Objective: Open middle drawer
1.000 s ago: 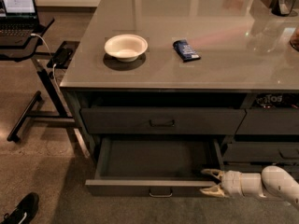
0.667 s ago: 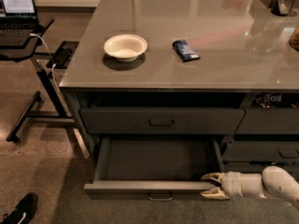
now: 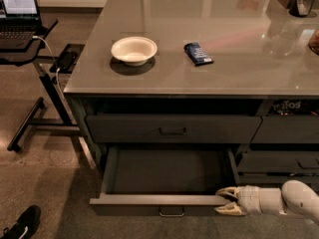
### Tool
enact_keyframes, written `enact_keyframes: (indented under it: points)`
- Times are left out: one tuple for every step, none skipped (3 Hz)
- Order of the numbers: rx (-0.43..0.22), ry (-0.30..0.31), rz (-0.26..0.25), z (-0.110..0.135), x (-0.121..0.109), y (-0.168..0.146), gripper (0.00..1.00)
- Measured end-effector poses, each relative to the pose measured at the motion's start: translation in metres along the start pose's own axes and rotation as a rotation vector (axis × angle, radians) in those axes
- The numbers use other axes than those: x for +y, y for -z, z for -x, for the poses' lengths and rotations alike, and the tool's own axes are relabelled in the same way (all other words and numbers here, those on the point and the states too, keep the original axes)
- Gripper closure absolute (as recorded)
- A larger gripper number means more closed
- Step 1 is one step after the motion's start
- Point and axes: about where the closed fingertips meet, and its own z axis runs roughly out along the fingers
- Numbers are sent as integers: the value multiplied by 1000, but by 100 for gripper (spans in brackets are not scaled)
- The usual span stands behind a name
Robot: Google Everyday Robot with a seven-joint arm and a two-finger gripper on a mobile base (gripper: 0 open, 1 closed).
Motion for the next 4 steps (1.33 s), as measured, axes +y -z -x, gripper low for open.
enact_keyframes:
  points:
    - [0, 0, 0, 2, 2, 0, 100]
    - [-2, -2, -6, -1, 12, 4, 100]
    - [-2, -2, -7, 2, 17, 6, 100]
    - [-2, -6, -11, 2, 21, 9, 85]
